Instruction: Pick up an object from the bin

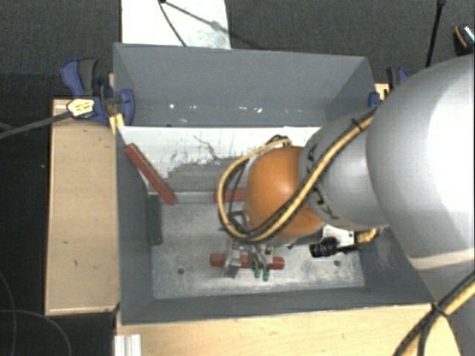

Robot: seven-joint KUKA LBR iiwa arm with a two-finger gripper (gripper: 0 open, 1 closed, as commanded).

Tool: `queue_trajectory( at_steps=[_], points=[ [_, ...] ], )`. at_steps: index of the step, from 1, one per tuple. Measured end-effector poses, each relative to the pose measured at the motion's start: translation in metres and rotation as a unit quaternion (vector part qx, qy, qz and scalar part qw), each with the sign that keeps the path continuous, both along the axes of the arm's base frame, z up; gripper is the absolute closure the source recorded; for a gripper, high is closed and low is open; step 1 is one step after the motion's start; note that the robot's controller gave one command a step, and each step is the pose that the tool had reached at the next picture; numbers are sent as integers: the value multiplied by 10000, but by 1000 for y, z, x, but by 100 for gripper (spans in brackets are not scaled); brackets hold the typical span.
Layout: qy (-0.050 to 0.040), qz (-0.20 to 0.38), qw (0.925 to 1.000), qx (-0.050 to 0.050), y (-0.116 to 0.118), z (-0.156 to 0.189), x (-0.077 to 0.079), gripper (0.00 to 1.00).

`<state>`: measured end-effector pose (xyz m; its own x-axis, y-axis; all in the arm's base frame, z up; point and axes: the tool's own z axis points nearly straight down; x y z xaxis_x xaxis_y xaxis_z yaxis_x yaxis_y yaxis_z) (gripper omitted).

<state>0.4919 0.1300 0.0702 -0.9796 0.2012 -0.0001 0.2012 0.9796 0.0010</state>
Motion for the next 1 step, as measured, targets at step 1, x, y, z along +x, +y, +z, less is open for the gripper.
queue_trajectory(
  at_steps=[1],
  points=[
    [-39, 313, 9995, 9, 13, 143, -5, 100]
  ],
)
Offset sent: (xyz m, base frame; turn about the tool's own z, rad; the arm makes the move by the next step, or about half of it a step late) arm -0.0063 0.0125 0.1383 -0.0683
